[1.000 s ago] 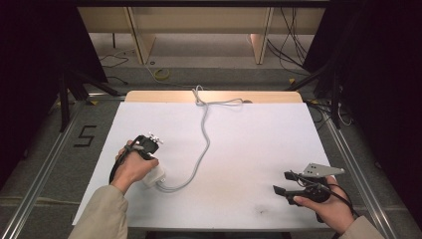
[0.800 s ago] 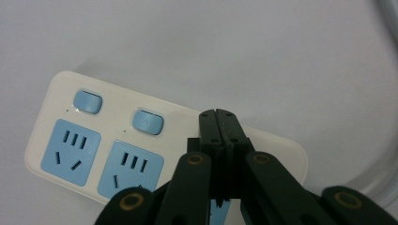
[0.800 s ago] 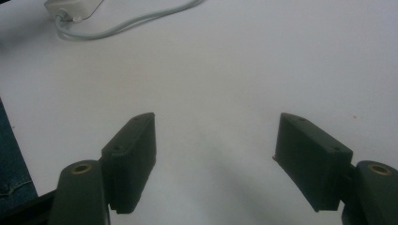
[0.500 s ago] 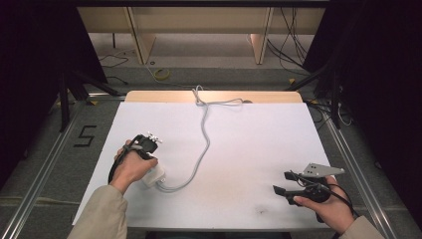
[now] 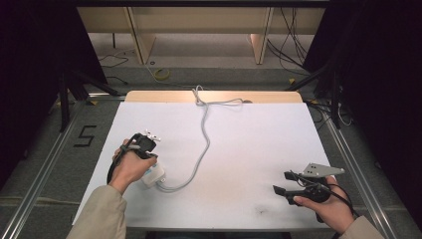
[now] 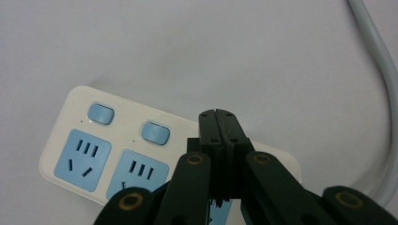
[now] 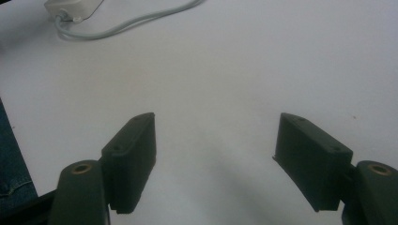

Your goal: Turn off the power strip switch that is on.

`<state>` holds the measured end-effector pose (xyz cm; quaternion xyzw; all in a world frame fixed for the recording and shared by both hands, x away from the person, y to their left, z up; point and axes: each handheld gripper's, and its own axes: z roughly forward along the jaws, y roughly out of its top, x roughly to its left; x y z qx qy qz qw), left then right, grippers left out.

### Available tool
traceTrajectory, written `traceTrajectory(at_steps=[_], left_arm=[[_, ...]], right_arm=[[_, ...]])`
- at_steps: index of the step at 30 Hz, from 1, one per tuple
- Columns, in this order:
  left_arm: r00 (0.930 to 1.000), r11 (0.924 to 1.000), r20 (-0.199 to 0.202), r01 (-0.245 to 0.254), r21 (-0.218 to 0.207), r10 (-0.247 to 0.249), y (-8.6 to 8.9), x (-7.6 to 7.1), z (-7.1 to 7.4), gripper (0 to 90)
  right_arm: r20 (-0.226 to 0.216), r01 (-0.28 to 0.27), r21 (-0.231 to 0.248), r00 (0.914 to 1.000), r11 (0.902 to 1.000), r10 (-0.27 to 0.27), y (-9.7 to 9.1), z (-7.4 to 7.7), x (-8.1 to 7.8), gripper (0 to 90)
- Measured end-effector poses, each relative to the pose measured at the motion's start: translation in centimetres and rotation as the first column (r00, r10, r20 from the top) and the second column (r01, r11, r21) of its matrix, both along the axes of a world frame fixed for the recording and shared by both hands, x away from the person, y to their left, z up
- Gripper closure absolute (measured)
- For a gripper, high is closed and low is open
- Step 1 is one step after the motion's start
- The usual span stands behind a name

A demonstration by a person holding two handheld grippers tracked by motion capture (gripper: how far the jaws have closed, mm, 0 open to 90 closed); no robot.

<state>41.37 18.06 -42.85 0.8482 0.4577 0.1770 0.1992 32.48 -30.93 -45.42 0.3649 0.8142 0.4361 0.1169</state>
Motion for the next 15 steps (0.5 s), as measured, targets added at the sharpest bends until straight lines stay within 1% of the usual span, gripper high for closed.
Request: traceTrajectory(at_steps=[5, 11, 12, 15], left_arm=[[0.9996, 0.9998, 0.029, -0.004, -0.018, 0.005, -0.04, -0.16, 0.28, 89.6], [0.9979, 0.9994, 0.063, 0.015, -0.03, -0.013, -0.29, -0.44, 0.67, 89.2], [0.9978, 0.9993, 0.065, 0.017, -0.033, -0.015, -0.34, -0.49, 0.72, 87.1], [0.9965, 0.999, 0.079, 0.027, -0.035, -0.025, -0.44, -0.64, 0.87, 86.8]], right_arm=[[0.003, 0.003, 0.002, 1.0, 1.0, -0.003, -0.03, 0.02, 0.0, 29.9], [0.004, 0.004, 0.002, 1.0, 1.0, -0.004, -0.04, 0.04, 0.0, 30.0], [0.005, 0.004, 0.002, 1.0, 1.0, -0.004, -0.04, 0.04, 0.0, 30.0], [0.006, 0.004, 0.003, 1.0, 1.0, -0.004, -0.04, 0.04, 0.0, 30.0]])
